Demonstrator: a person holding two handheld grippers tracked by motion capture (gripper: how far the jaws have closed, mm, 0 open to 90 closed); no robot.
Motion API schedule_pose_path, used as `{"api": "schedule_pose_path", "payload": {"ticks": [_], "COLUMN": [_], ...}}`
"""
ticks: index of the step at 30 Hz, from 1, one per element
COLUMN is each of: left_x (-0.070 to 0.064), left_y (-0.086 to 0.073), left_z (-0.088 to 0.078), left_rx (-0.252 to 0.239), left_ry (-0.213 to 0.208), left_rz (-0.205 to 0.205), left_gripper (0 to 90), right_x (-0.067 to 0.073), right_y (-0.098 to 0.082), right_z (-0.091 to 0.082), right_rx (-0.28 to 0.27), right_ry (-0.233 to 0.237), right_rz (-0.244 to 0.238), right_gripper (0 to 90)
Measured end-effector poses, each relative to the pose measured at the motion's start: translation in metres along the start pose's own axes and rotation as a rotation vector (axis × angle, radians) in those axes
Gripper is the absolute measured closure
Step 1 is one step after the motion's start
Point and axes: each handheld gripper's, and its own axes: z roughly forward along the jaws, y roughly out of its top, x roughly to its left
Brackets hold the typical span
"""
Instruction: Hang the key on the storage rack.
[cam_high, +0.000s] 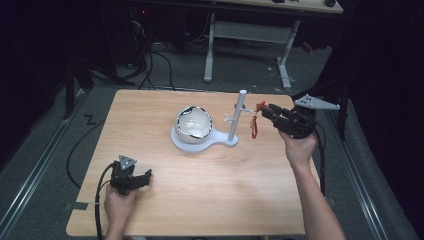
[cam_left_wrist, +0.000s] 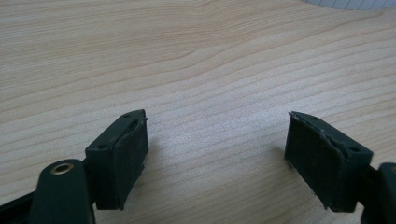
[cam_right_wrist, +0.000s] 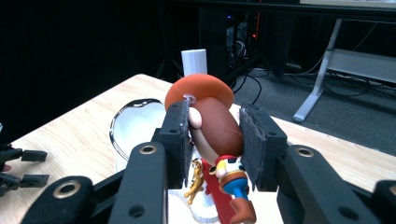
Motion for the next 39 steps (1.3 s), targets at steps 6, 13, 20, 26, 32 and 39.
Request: {"api": "schedule_pose_path", "payload": {"ticks": [6, 13, 20, 26, 32, 39], "left_x": [0.000, 0.000, 0.000, 0.000, 0.000, 0.000], "left_y": [0.000, 0.000, 0.000, 0.000, 0.000, 0.000], "left_z": [0.000, 0.000, 0.000, 0.000, 0.000, 0.000], "left_rx": [0.000, 0.000, 0.000, 0.000, 0.000, 0.000], "left_ry": [0.000, 0.000, 0.000, 0.000, 0.000, 0.001], "left_rz": [0.000, 0.000, 0.000, 0.000, -0.001, 0.001], "left_gripper": [21.8, 21.8, 21.8, 21.8, 21.8, 21.8], "right_x": [-0.001, 0.000, -0.003, -0.006, -0.007, -0.013], "right_y": [0.002, 0.003, 0.002, -0.003, -0.007, -0.017], "right_z": [0.008, 0.014, 0.018, 0.019, 0.018, 0.020], "right_rx": [0.001, 0.009, 0.022, 0.033, 0.040, 0.063], "right_ry": [0.000, -0.010, -0.020, -0.026, -0.030, -0.037], "right_rz": [0.013, 0.011, 0.015, 0.025, 0.027, 0.050], "right_gripper": [64.5, 64.6, 64.6, 64.5, 64.5, 64.4]}}
